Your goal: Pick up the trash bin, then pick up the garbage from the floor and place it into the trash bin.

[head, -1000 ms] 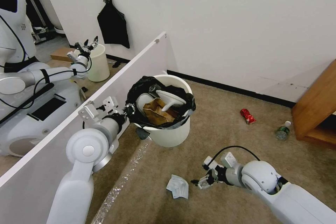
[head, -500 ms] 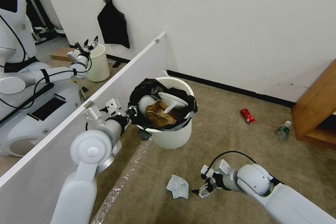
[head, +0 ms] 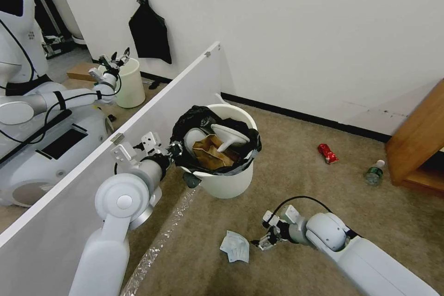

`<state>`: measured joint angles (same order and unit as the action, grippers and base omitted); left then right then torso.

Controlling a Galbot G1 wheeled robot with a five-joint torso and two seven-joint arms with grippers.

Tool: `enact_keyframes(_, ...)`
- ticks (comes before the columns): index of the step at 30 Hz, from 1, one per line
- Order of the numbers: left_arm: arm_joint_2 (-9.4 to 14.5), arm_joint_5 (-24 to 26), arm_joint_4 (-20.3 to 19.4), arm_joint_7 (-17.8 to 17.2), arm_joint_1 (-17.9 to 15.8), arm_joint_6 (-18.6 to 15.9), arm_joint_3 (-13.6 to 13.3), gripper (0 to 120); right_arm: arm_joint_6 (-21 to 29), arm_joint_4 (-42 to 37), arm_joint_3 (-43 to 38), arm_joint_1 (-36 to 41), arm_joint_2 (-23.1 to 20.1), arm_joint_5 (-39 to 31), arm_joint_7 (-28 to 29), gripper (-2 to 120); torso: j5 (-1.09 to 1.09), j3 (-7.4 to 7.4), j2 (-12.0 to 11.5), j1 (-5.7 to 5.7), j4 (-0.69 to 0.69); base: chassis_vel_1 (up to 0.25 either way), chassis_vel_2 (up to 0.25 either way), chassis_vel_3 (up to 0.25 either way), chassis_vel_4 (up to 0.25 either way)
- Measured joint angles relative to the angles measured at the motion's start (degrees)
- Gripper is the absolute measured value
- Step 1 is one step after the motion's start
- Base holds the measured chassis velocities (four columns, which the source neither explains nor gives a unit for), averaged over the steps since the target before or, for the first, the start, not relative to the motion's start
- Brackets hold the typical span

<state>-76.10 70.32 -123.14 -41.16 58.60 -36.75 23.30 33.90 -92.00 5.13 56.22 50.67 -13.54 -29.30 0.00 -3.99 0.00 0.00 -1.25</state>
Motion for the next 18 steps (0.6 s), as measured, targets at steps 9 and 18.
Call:
enact_keyframes(9,-0.3,-0.3,0.2,0.3,0.3,0.1,-0.1,5,-0.9,1.4,2.3,-1.5,0.7,-0.8,0.5,100,-0.01,0.0,0.0,0.0,0.0,0.0,0.0,0.0,0.0)
enact_keyframes(18,-0.5,-0.8,0.2,0.7,1.1,0.1,-0.2,5,-3.6,5.9,4.4,-3.7,1.8,-0.9,1.3,100,0.0,0.0,0.0,0.0,0.0,0.0,0.0,0.0,0.0)
